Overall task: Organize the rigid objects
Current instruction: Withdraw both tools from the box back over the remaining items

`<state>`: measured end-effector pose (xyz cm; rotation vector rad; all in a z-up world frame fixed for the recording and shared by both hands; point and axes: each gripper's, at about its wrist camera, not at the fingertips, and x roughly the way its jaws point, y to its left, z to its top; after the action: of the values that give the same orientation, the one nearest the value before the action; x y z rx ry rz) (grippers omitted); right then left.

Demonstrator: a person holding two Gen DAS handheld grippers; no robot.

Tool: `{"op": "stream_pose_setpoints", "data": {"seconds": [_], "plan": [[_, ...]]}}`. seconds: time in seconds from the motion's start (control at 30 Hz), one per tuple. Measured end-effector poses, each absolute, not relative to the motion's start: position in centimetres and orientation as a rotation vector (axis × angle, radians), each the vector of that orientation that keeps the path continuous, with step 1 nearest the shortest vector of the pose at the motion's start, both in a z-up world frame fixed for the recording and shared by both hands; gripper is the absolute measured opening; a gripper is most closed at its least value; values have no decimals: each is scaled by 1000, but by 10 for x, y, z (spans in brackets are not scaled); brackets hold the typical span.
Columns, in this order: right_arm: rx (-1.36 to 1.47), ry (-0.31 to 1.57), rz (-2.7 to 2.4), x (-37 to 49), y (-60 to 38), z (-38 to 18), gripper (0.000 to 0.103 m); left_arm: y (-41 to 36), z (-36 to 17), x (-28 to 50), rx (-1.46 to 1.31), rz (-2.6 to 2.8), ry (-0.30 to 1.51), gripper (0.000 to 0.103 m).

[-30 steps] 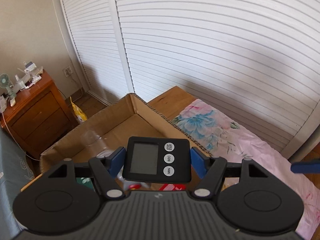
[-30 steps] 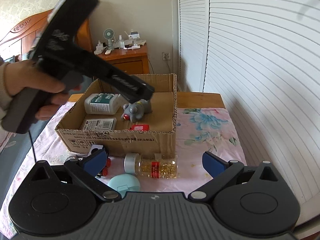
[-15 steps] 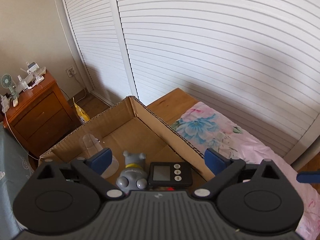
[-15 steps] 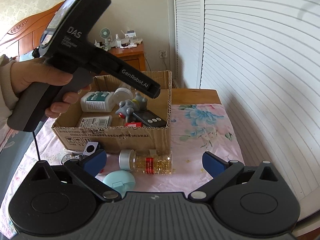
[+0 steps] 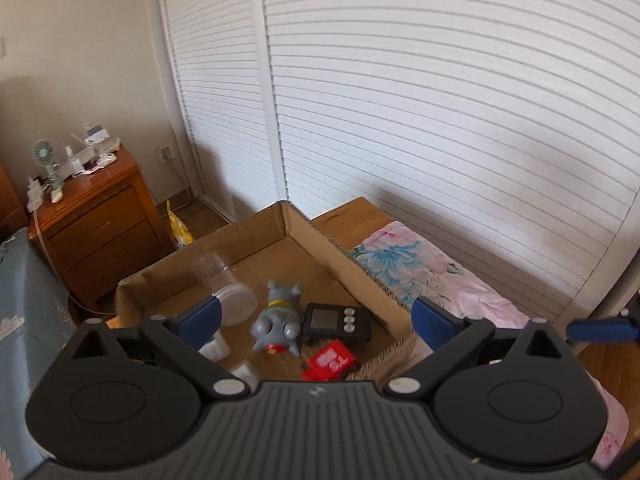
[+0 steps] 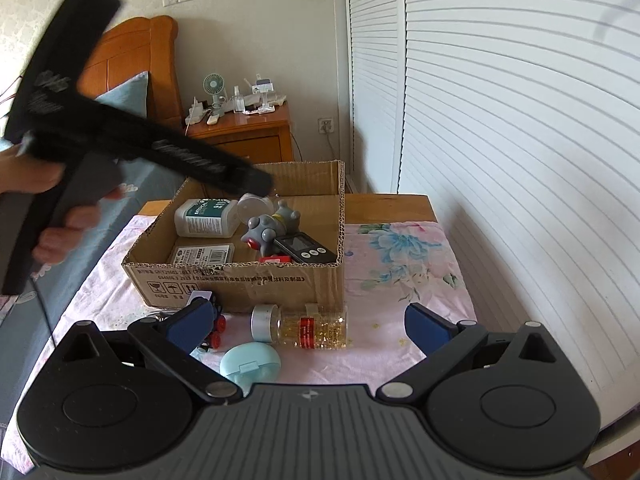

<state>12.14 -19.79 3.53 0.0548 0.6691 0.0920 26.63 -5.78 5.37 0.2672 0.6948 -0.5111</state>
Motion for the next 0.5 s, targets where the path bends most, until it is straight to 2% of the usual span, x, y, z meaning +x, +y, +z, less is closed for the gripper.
{"op": "stream_pose_setpoints", "data": {"seconds": [0.23,0.5], "plan": [[67,664,87,110,-203,28,103,-23,42,227,230,-401,698,102],[64,680,101,104,-198,19,103,14,-11,198,158,-230,743,102]]}}
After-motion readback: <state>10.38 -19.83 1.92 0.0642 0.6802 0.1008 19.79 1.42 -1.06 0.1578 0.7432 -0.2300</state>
